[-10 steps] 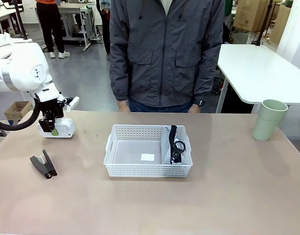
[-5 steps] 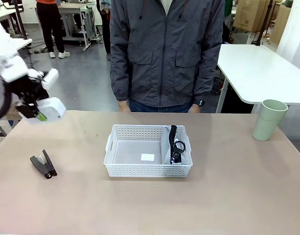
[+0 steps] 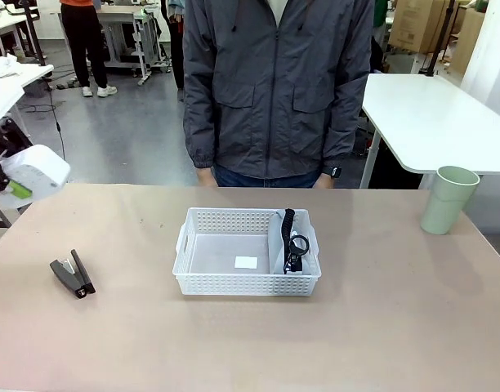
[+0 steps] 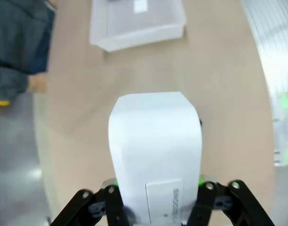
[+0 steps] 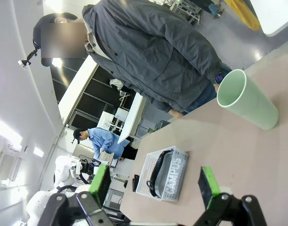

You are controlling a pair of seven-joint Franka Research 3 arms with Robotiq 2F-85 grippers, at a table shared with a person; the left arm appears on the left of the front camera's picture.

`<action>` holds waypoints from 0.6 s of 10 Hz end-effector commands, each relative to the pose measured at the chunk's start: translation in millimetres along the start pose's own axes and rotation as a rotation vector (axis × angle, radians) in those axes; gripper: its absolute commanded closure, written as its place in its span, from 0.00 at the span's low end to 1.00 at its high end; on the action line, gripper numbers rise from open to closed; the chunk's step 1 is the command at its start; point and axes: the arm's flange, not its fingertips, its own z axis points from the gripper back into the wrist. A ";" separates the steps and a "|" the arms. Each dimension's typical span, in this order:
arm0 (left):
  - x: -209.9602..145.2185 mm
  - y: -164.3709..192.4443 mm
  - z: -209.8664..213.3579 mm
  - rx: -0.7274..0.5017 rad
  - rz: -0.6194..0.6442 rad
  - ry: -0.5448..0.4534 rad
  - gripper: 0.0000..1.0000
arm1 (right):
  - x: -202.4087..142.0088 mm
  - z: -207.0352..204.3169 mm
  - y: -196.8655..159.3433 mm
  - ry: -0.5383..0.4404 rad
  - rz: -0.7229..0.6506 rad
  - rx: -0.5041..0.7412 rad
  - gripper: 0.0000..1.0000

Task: Efficiently arrange items inside the basket to fit them all.
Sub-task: Pick up the Digital clock and place it inside the Organizing basket.

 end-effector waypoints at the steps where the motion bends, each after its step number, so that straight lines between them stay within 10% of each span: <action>1: 2.8 6.0 6.1 0.018 0.050 0.002 1.00 | 0.5 0.3 1.0 -0.007 0.006 0.014 0.00; 6: 2.8 6.0 6.1 0.018 0.050 0.002 1.00 | 0.5 0.3 1.0 -0.007 0.006 0.014 0.00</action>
